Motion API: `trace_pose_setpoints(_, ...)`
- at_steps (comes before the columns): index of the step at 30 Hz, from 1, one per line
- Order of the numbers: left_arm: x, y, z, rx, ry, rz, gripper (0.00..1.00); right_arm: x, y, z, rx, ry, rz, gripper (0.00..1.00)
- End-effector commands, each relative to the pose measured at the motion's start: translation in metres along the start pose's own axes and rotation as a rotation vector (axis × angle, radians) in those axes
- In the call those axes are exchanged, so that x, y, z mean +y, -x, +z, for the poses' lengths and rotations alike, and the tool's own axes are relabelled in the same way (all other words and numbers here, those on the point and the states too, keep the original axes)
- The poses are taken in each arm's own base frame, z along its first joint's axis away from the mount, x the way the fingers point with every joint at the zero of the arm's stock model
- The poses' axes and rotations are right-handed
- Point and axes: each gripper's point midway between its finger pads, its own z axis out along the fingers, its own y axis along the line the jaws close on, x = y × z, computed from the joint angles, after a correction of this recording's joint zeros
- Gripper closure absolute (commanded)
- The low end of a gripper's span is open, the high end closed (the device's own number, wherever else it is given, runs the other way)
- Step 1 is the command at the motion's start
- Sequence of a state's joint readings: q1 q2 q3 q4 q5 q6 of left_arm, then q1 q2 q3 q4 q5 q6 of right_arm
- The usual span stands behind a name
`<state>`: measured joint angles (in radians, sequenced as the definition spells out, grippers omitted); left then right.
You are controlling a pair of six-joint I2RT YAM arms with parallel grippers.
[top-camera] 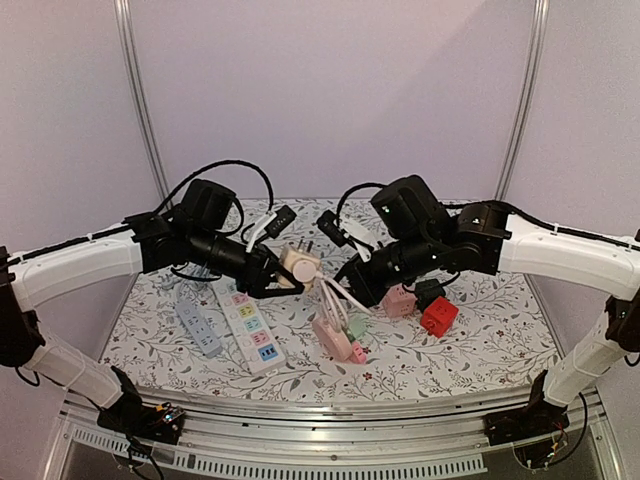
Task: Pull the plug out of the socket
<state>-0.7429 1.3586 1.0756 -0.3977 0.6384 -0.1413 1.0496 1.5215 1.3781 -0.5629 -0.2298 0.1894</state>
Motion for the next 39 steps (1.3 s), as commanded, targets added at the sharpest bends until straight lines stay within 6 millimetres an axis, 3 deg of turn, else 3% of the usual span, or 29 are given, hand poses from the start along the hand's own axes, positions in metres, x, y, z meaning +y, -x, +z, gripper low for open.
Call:
trace_pose_setpoints(1, 0.052, -0.013, -0.008, 0.047, 0.213, -0.113, 0.88, -0.003, 0.024, -0.003, -0.074, -0.045, -0.018, 1.00)
trace_pose_setpoints(8, 0.086, -0.025, -0.015, 0.095, 0.398, -0.151, 0.88, 0.015, 0.027, -0.001, -0.096, -0.003, -0.052, 1.00)
trace_pose_setpoints(11, 0.089, -0.027, -0.014, 0.105, 0.406, -0.158, 0.88, 0.005, 0.025, -0.003, -0.110, -0.058, -0.058, 1.00)
trace_pose_setpoints(13, 0.084, -0.026, -0.012, 0.108, 0.376, -0.158, 0.87, -0.012, 0.023, -0.005, -0.130, -0.148, -0.047, 0.99)
trace_pose_setpoints(17, 0.072, -0.027, -0.006, 0.114, 0.297, -0.161, 0.86, -0.043, 0.017, -0.011, -0.180, -0.314, 0.009, 0.45)
trace_pose_setpoints(19, 0.070, -0.026, -0.004, 0.114, 0.275, -0.165, 0.86, -0.052, 0.008, -0.012, -0.197, -0.352, 0.034, 0.32)
trace_pose_setpoints(21, 0.070, -0.028, -0.001, 0.124, 0.259, -0.175, 0.86, -0.059, 0.007, -0.021, -0.228, -0.390, 0.054, 0.26)
trace_pose_setpoints(24, 0.071, -0.032, 0.004, 0.142, 0.248, -0.200, 0.87, -0.058, 0.009, -0.032, -0.257, -0.396, 0.083, 0.24)
trace_pose_setpoints(28, 0.071, -0.035, 0.008, 0.158, 0.232, -0.225, 0.87, -0.041, 0.023, -0.030, -0.305, -0.367, 0.114, 0.25)
trace_pose_setpoints(32, 0.065, -0.034, 0.008, 0.153, 0.206, -0.228, 0.87, -0.023, 0.033, -0.009, -0.313, -0.386, 0.112, 0.26)
trace_pose_setpoints(36, 0.055, -0.030, 0.003, 0.135, 0.182, -0.218, 0.87, -0.030, 0.036, 0.007, -0.342, -0.428, 0.191, 0.29)
trace_pose_setpoints(39, 0.046, -0.017, -0.002, 0.116, 0.156, -0.177, 0.87, -0.024, 0.044, 0.008, -0.394, -0.405, 0.223, 0.30)
